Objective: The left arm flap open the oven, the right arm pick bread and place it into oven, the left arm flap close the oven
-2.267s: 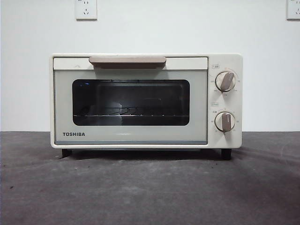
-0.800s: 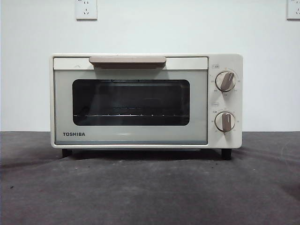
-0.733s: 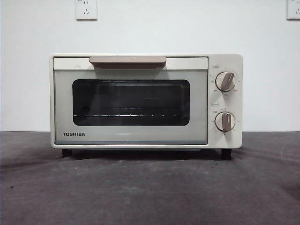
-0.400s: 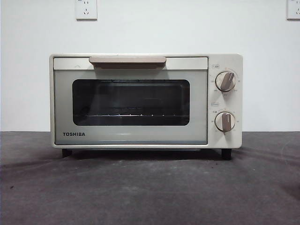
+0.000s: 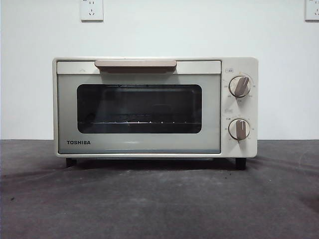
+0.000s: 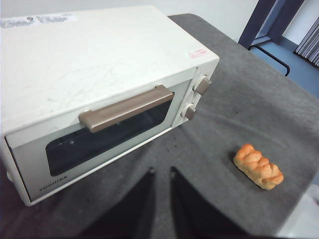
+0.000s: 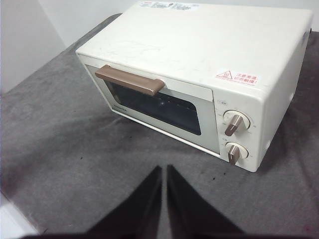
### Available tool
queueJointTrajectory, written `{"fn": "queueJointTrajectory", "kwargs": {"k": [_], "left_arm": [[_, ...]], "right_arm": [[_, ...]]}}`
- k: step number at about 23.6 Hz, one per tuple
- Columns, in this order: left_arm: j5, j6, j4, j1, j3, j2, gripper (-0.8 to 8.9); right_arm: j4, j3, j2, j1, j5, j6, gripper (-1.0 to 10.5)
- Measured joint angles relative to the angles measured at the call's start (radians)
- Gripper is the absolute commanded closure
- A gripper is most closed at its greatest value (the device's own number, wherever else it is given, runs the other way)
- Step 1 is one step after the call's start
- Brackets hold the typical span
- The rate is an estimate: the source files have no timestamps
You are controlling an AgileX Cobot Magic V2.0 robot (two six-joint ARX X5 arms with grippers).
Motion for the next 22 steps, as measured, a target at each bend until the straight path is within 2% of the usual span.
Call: {"fn": "queueJointTrajectory", "kwargs": {"k": [3, 6, 9, 16, 22], "left_arm": [[0.000, 0.000, 0.024, 0.000, 0.000, 0.000, 4.20], [0.000, 0.000, 0.037, 0.000, 0.000, 0.000, 2.85], [0.000, 0.001, 0.054, 0.000, 0.000, 0.000, 2.76], [0.000, 0.000, 0.064, 0.000, 0.000, 0.000, 2.78], [0.000, 0.000, 0.064, 0.000, 0.000, 0.000, 2.82]], "right_arm": [[0.000, 0.000, 0.000, 0.000, 0.000, 0.000, 6.5], [0.000, 0.000, 0.000, 0.000, 0.000, 0.000, 5.0], [0.000, 0.000, 0.000, 0.000, 0.001, 0.005, 4.0], [-0.014, 0.000, 0.000, 0.000, 0.000, 0.029, 4.0], [-0.166, 0.000, 0.012, 0.000, 0.021, 0.044, 4.0]]}}
